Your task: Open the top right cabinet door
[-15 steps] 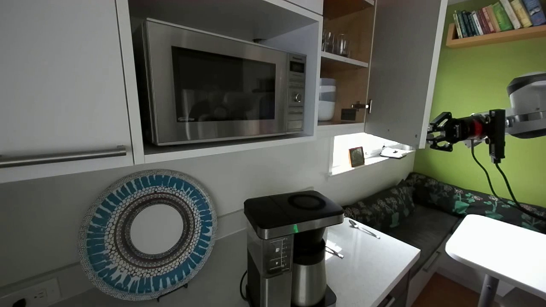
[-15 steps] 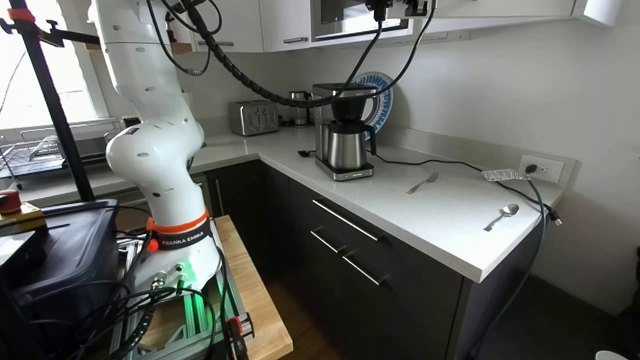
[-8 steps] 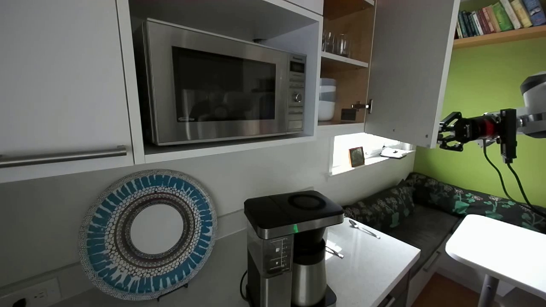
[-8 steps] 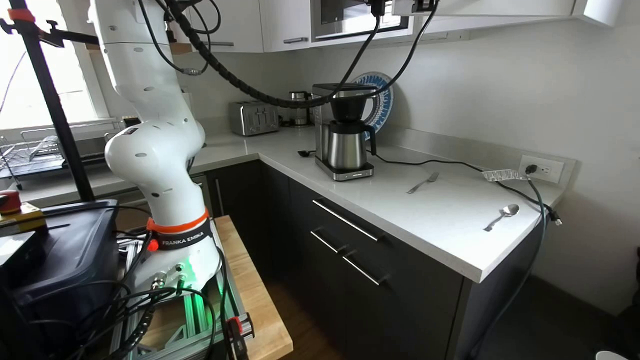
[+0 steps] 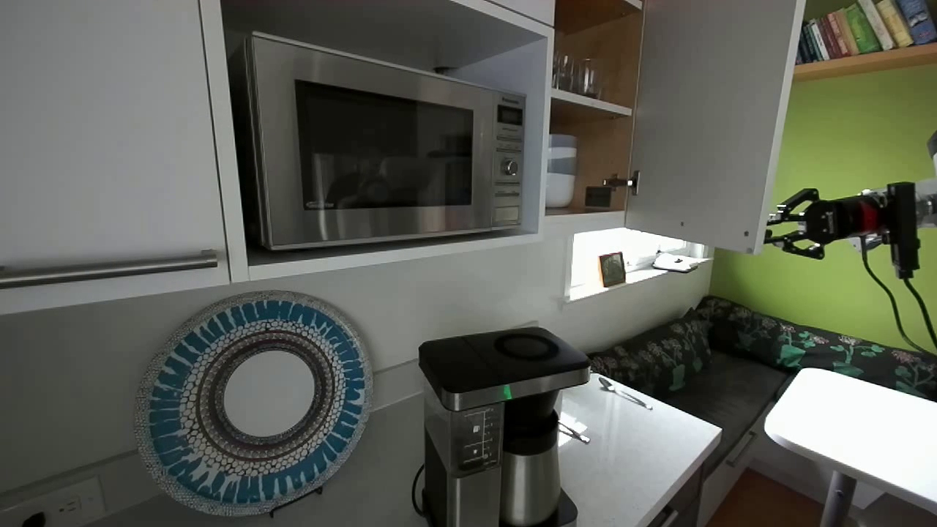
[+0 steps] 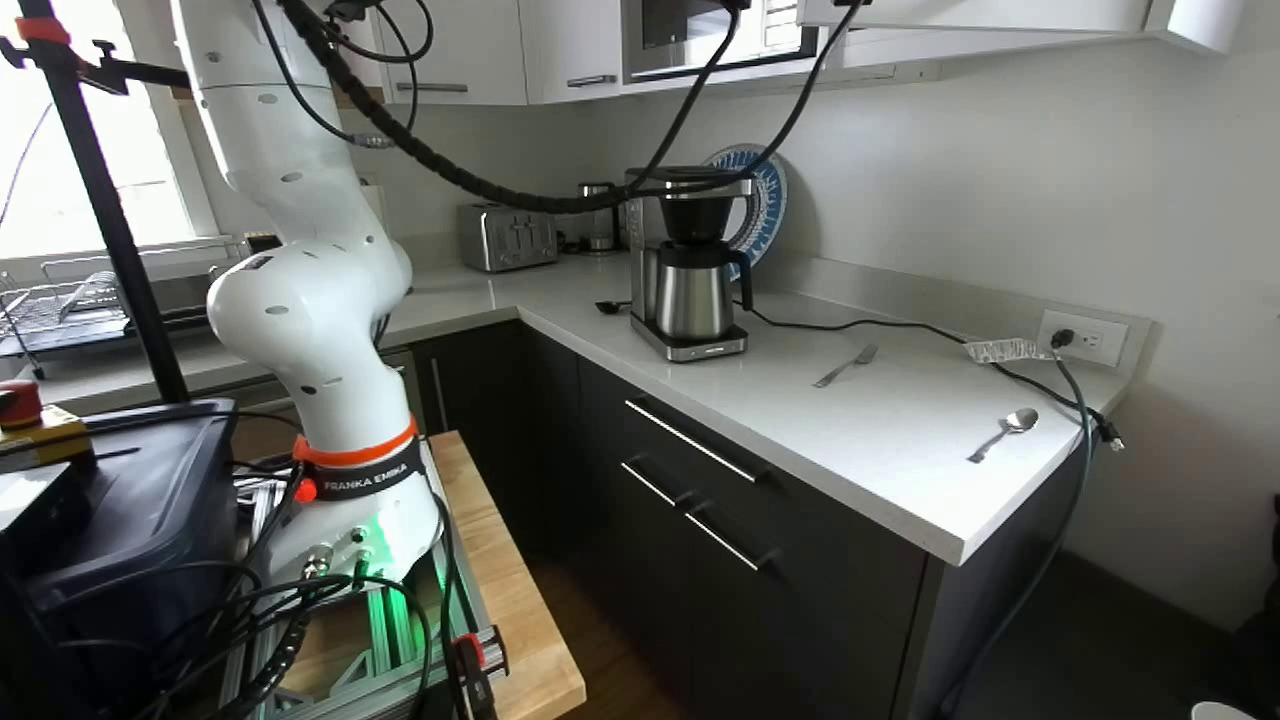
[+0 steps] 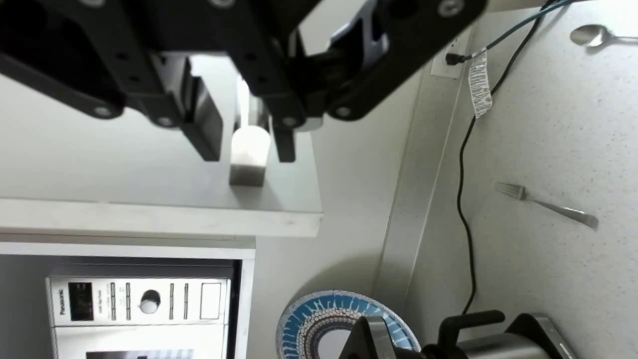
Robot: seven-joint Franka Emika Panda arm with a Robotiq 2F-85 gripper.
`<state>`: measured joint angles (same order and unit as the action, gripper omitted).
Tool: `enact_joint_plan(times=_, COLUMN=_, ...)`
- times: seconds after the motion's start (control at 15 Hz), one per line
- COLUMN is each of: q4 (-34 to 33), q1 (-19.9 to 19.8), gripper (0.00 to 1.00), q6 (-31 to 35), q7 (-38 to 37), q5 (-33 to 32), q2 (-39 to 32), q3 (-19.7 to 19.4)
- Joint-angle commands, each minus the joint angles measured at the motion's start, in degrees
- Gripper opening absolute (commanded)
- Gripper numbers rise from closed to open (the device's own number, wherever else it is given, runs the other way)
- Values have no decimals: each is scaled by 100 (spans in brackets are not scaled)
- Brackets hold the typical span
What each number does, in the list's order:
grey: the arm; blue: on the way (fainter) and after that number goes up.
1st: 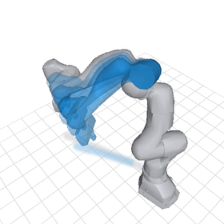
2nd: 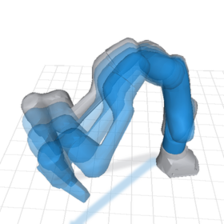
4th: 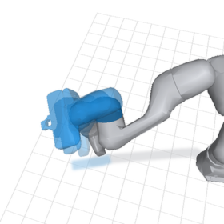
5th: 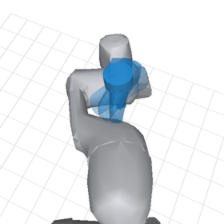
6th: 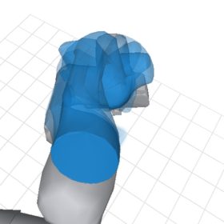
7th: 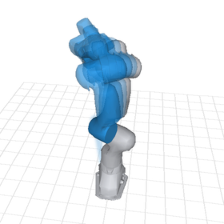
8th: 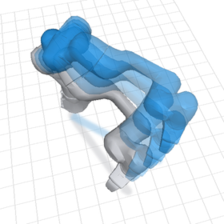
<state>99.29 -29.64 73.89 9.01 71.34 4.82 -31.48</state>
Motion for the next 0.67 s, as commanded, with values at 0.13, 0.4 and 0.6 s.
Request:
enact_joint_plan(times=0.13, q4=249, q1=-255, gripper=43, q6=-172, q7=-342, q5=-391, q2=567, q3=-382)
enact_joint_plan(times=0.4, q4=371, q1=-216, gripper=39, q6=-78, q7=-505, q5=-388, q2=809, q3=-440)
enact_joint_plan(times=0.6, q4=435, q1=-119, gripper=68, q6=-86, q7=-744, q5=-614, q2=1067, q3=-220)
